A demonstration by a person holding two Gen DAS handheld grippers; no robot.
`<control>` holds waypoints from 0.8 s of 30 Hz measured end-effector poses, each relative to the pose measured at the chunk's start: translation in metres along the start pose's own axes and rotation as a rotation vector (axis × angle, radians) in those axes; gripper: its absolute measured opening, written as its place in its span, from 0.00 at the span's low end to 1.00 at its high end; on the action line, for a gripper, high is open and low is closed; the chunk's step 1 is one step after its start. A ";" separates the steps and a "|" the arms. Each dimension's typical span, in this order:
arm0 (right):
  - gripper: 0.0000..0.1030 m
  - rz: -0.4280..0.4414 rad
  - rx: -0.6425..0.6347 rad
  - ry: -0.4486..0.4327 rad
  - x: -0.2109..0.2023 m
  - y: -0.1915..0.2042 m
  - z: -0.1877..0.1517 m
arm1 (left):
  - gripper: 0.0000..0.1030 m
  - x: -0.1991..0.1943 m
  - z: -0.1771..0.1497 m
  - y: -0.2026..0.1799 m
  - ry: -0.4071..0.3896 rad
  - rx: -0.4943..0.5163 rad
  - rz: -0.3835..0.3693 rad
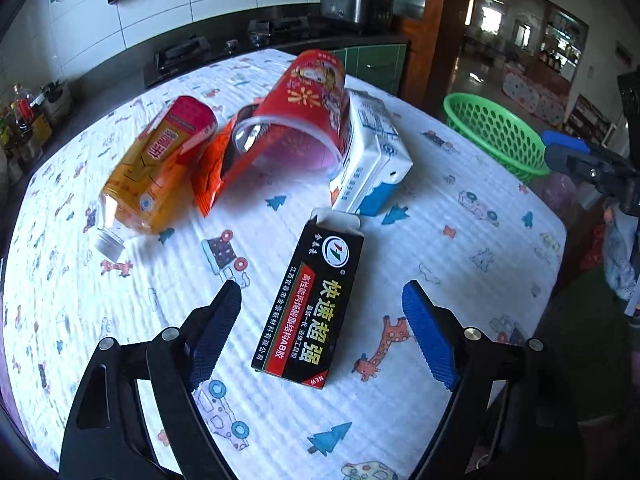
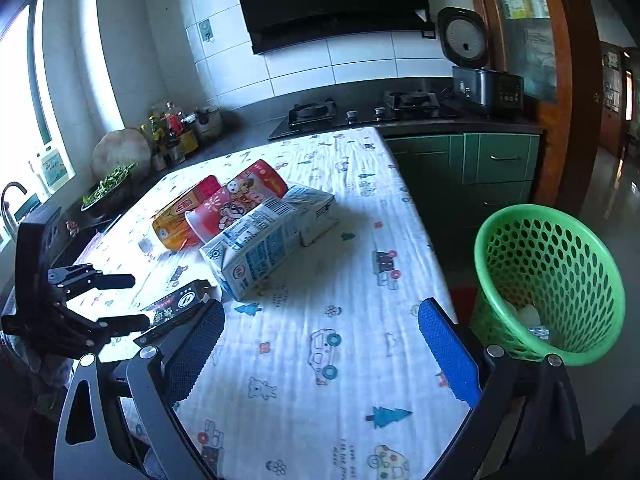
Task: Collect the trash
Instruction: 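Move both tools back over the table toward the black glue box, then grasp the black glue box with the left tool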
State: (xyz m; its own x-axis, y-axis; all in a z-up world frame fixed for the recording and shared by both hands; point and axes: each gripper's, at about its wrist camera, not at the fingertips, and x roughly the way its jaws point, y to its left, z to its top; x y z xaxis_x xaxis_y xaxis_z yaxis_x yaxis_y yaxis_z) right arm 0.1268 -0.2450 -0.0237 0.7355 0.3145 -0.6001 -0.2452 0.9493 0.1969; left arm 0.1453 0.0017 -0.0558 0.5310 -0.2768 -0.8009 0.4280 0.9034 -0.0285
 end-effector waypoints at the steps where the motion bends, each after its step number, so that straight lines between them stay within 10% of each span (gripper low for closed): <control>1: 0.92 0.001 -0.005 0.004 0.002 0.002 0.000 | 0.79 0.003 -0.001 0.001 0.004 0.002 -0.001; 24: 0.92 0.051 -0.005 0.088 0.048 0.033 0.034 | 0.47 0.038 -0.004 0.006 0.044 0.016 0.002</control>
State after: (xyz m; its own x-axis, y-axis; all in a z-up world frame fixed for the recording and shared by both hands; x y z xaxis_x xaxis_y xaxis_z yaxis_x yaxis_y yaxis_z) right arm 0.1755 -0.1980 -0.0200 0.6640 0.3609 -0.6549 -0.2846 0.9319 0.2250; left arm 0.1653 -0.0024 -0.0889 0.4998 -0.2599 -0.8262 0.4389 0.8984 -0.0171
